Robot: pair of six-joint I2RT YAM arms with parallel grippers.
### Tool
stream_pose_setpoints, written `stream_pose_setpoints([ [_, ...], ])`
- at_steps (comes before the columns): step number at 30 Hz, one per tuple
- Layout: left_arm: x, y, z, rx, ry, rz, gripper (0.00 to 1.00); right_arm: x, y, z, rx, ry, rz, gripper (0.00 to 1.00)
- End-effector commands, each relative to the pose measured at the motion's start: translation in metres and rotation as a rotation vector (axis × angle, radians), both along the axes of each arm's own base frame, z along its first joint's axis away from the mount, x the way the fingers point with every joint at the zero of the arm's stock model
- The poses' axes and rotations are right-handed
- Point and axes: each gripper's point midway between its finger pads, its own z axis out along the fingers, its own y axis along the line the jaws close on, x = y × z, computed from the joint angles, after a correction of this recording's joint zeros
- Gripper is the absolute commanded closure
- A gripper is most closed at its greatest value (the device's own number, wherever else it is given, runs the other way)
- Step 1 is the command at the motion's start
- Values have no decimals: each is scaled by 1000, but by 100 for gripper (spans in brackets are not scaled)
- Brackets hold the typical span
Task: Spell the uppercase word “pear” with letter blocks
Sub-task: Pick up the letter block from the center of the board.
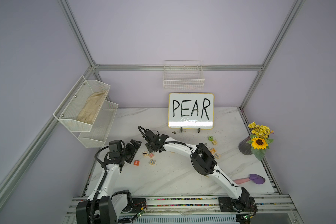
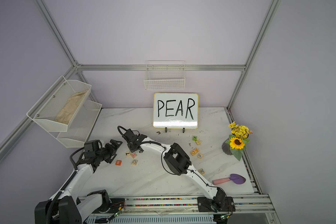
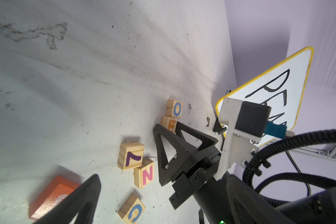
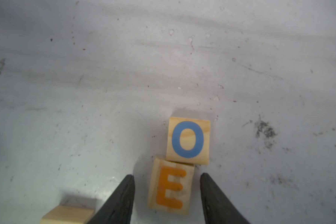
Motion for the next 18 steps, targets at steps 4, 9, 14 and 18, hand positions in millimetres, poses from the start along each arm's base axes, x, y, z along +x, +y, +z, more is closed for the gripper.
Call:
stream_pose_setpoints([
  [4,-6,0,-12,-18,17,3,0,2,-10,-6,-54,1,-25,50],
  [9,-6,0,-13,-18,22,3,0,2,-10,-7,-50,1,-35,55],
  [14,-6,1,-14,-14,25,7,0,3,-10,-8,-49,5,-44,59],
  [18,-6,1,-14,-13,25,8,0,3,-10,-9,-49,8,-52,62],
])
